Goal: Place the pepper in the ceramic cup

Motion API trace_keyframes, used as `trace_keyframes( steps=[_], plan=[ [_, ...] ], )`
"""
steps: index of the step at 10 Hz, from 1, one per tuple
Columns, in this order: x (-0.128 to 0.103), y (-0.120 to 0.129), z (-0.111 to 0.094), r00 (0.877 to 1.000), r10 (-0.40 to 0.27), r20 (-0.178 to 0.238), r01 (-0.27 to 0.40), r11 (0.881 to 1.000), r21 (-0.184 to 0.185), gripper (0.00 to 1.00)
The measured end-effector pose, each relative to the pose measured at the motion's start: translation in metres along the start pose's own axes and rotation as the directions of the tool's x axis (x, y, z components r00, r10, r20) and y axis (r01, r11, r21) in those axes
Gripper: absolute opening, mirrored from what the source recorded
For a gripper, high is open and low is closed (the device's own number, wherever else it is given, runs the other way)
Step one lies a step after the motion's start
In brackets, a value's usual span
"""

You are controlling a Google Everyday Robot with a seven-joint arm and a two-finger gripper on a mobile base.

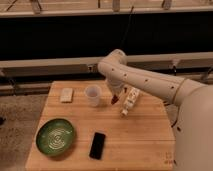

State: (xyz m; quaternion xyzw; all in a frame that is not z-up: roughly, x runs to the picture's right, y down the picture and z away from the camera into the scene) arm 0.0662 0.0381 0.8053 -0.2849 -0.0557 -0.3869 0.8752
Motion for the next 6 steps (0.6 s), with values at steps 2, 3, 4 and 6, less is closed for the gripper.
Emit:
trace_keyframes(
  steps=[2,3,4,6],
  plan=[
    [0.003,-0.011,-0.001,1.000,-0.021,-0.022,0.021,1.000,0.006,0.00],
    [0.001,-0.019,-0.003,0.999,-0.031,-0.030,0.032,0.999,0.012,0.00],
    [-0.004,-0.033,-0.005,0.998,-0.050,-0.040,0.050,0.999,0.019,0.00],
    [-0.008,-0.044,-0.006,0.997,-0.064,-0.047,0.066,0.997,0.028,0.00]
  ],
)
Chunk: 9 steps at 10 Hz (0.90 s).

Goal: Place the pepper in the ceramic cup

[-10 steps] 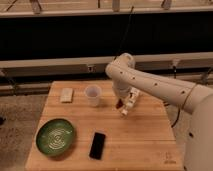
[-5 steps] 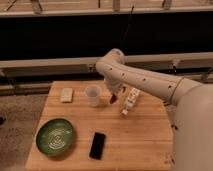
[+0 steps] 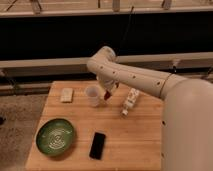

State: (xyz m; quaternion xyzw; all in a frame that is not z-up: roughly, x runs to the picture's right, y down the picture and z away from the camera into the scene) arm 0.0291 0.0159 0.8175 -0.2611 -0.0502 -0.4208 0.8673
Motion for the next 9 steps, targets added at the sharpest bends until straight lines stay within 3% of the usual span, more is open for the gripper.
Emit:
trace_keyframes(
  steps=[9],
  plan=[
    [-0.003,-0.033,-0.001,0.999,-0.053,0.005,0.053,0.998,0.035,0.00]
  ],
)
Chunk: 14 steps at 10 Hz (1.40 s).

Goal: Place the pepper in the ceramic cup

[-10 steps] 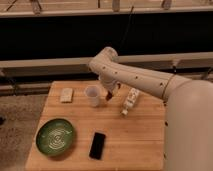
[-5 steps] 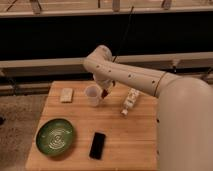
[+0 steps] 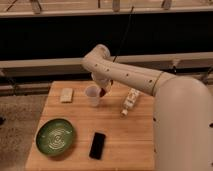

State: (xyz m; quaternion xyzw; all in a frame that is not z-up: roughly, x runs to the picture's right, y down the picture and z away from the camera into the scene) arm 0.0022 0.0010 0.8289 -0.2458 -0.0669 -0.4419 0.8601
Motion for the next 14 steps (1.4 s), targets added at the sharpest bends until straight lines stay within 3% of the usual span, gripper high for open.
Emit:
trace_keyframes(
  steps=[14],
  plan=[
    [-0.005,-0.022,0.001,0.997,-0.074,0.022,0.073,0.997,0.039,0.00]
  ],
)
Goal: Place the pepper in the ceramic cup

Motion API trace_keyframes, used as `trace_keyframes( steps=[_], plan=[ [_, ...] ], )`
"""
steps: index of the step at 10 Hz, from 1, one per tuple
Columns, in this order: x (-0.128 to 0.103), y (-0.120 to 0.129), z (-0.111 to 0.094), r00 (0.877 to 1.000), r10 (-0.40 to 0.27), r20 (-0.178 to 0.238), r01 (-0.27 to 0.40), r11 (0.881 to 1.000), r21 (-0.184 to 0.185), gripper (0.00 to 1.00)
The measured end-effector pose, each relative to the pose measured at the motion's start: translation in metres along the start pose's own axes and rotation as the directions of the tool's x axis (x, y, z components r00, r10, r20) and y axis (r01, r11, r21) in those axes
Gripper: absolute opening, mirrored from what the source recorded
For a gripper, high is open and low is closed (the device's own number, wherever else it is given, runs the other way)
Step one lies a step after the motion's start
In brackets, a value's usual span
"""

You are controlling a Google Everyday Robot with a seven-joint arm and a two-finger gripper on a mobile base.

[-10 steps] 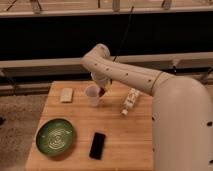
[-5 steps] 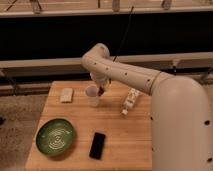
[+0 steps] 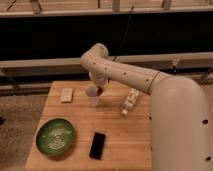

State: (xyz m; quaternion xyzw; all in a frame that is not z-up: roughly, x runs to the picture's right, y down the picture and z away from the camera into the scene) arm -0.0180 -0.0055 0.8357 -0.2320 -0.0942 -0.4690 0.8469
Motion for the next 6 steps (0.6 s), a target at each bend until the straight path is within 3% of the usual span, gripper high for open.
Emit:
trace_keyframes(
  steps=[6],
  plan=[
    [-0.0038,-0.0071,0.0003,0.999,-0.033,0.002,0.033,0.999,0.015,0.00]
  ],
)
